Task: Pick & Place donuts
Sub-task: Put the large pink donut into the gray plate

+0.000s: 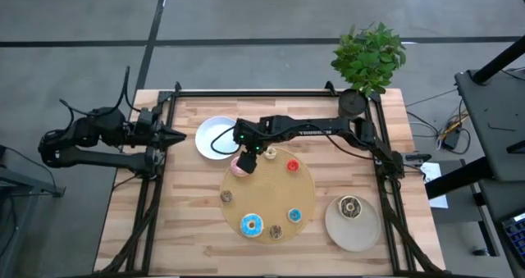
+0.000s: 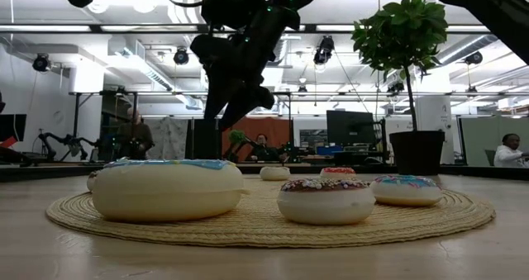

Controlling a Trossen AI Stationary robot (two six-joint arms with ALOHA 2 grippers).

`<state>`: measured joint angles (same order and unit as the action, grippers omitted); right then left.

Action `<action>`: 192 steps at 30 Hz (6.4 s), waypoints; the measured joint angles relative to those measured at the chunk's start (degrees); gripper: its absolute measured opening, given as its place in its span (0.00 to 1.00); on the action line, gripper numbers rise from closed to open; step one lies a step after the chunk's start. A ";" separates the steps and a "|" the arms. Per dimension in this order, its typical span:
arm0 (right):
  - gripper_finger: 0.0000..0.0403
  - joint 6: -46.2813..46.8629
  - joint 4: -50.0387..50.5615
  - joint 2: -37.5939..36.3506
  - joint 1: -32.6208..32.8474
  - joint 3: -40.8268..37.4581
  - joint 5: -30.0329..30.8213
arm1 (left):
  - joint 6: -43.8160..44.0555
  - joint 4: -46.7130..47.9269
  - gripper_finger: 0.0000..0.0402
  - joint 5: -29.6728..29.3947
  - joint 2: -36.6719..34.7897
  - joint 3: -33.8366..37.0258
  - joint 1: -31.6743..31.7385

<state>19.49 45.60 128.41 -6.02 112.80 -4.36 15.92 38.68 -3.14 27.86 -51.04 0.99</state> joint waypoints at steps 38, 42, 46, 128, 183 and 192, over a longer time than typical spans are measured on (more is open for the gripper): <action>0.48 1.20 -0.83 -5.28 0.15 -8.05 -7.69 | -0.32 -3.74 0.00 0.04 4.58 0.72 -0.04; 0.48 -0.61 2.20 -9.55 0.13 -8.05 -7.63 | -0.67 -3.72 0.00 0.04 7.07 0.72 -0.02; 0.48 -1.71 2.73 -14.61 0.13 -8.05 -6.49 | -1.05 -3.72 0.00 0.07 9.71 0.72 0.02; 0.48 1.17 24.17 -50.57 0.11 -8.14 11.99 | -44.75 7.65 0.32 3.23 61.33 -11.61 0.00; 0.48 1.52 24.43 -51.59 0.11 -8.18 13.51 | -45.44 2.88 0.32 3.26 70.74 -12.97 -0.02; 0.48 1.50 24.48 -51.59 0.11 -8.20 13.51 | -45.46 2.76 0.32 3.55 70.79 -11.54 -0.02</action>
<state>20.99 70.08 76.82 -5.91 104.60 9.15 -29.54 41.44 0.42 98.65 -62.59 0.97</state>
